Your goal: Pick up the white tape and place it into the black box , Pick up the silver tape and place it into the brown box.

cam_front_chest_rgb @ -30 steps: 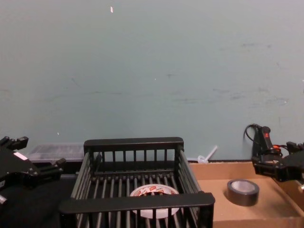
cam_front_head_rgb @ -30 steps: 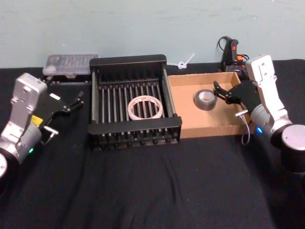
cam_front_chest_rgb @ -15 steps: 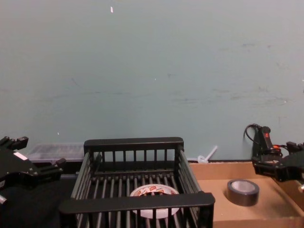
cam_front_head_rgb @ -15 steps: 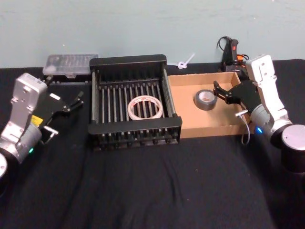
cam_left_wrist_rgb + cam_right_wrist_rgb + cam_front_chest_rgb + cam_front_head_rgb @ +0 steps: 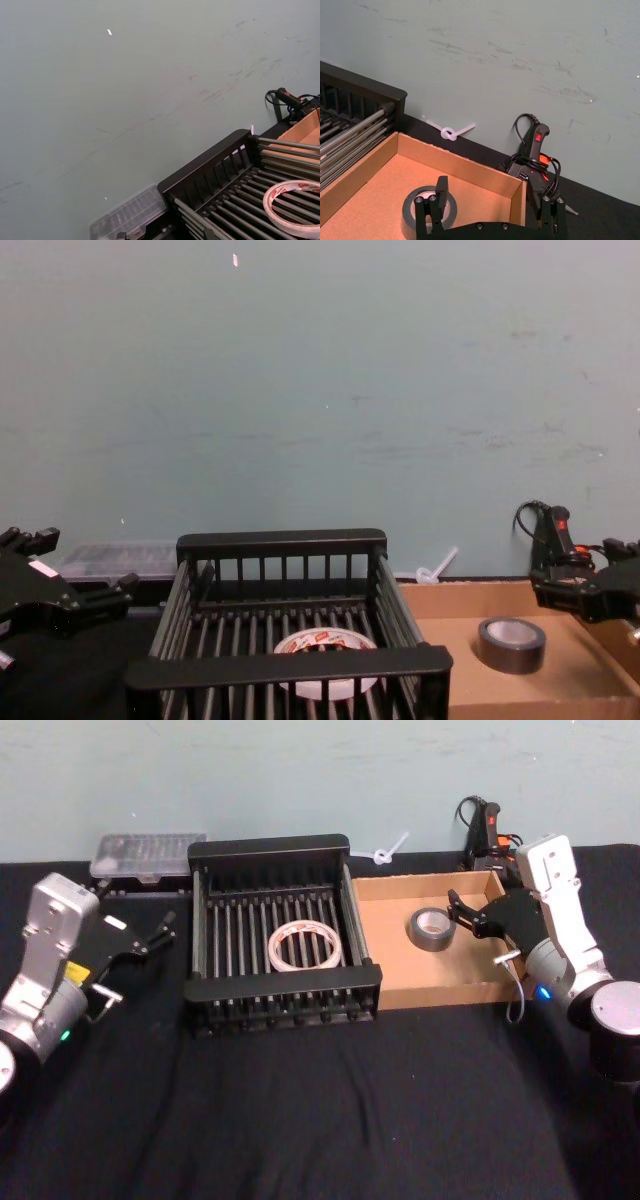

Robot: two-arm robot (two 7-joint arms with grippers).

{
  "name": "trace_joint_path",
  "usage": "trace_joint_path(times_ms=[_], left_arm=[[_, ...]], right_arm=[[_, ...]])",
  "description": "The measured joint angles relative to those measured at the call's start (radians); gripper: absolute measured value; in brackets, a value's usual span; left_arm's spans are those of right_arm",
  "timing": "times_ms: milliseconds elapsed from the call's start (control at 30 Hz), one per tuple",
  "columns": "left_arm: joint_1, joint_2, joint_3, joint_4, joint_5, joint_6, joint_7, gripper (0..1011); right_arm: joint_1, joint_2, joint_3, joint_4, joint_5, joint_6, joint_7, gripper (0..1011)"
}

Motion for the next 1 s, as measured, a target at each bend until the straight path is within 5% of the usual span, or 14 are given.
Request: trace_joint_path(times_ms=[1000], left_arm=[[0.000,0.000,0.000,0.000,0.000,0.000,0.000,1001]], right_arm=[[0.000,0.000,0.000,0.000,0.000,0.000,0.000,1002]])
